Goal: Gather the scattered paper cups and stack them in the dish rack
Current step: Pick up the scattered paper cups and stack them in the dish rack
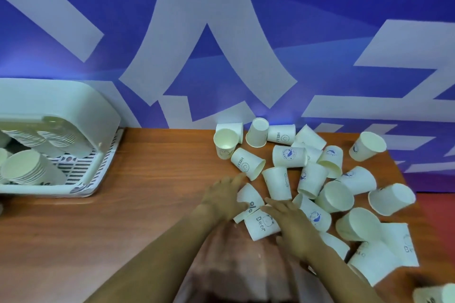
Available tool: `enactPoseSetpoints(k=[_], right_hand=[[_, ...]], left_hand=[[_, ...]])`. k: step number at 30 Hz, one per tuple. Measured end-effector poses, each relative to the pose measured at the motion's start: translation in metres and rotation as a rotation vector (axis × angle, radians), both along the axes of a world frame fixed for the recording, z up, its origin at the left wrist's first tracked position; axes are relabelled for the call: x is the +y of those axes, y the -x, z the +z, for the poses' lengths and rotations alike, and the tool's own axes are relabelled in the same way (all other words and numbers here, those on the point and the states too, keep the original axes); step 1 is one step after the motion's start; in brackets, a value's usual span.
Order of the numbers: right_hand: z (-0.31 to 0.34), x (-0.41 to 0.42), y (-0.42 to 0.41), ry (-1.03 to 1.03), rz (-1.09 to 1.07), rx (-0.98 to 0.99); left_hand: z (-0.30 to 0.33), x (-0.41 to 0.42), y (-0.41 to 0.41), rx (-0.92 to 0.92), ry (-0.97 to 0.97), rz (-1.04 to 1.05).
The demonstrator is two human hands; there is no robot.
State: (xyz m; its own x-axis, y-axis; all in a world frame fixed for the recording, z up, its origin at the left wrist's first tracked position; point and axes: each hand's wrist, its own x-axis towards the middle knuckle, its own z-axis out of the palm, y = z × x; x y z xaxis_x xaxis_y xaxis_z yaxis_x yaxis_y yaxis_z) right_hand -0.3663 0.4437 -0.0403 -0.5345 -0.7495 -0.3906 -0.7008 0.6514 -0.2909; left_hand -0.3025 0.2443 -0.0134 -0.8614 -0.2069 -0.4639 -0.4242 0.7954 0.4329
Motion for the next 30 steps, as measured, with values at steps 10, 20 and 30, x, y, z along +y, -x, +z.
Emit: enactPoseSetpoints(k=[10,20,30], right_hand=[[-0.032,0.012,0.021,0.141,-0.064,0.010],[-0.015,0.002,0.015,0.160,-0.013,0.037],[0.069,-0.049,-0.023,0.037,0.006,0.081]], left_hand=[[-0.036,0.016,0.031,-0.059,0.049,0.024],[-0.029,-0.013,0.001,0.019,-0.067,0.185],[0.035,-0.056,-0.071,0.165,0.042,0.290]])
